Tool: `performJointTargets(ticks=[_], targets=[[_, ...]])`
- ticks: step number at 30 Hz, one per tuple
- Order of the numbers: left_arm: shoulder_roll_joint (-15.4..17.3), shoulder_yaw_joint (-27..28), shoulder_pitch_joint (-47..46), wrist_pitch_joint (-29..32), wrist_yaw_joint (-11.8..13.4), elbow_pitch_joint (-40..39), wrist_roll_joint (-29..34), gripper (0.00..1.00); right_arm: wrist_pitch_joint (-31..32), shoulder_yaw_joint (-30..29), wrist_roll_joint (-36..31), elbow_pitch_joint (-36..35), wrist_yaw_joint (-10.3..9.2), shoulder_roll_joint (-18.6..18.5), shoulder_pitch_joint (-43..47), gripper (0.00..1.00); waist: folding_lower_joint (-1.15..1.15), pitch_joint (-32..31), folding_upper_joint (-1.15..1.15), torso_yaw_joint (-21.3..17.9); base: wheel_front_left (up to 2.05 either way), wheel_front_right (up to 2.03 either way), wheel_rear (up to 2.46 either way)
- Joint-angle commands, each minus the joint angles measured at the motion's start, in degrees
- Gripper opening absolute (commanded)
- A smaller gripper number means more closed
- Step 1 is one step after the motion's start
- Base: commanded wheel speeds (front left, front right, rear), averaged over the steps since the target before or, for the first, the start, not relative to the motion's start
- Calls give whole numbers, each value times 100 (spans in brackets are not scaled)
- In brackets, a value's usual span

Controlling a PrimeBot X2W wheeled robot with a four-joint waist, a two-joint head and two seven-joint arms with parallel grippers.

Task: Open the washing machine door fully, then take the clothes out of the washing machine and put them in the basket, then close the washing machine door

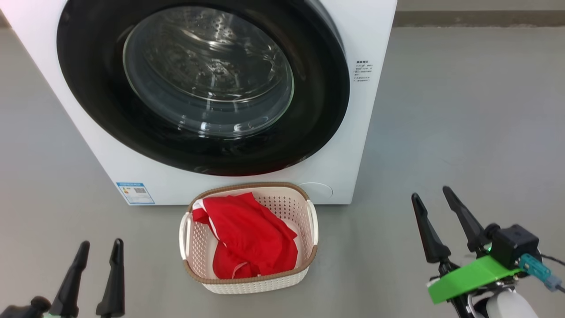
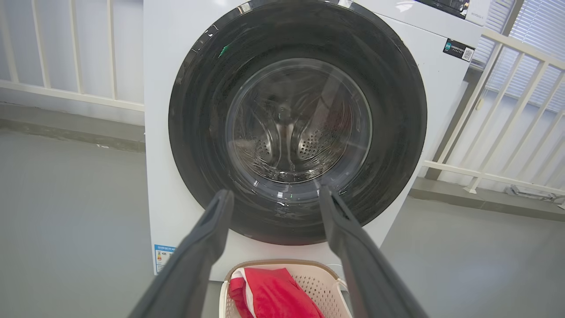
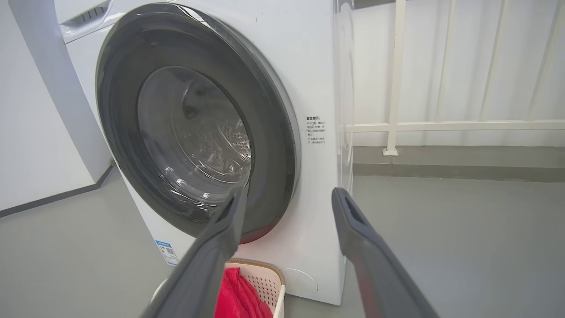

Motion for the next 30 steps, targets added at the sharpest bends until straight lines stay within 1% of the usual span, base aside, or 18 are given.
performJointTargets(ticks=[1,9,30], targets=[[77,233,-58,-46,-16,-171,35,100,-27,60,-48,-162,-14,21,29,100,0,-39,0,-8,0,0,0],[75,234,30,-46,-16,-208,44,100,-27,25,-101,-217,-14,102,268,100,0,-80,0,-43,0,0,0],[18,251,30,-46,-17,-157,131,100,-27,58,-144,-236,-14,85,256,100,0,-91,0,-57,0,0,0]])
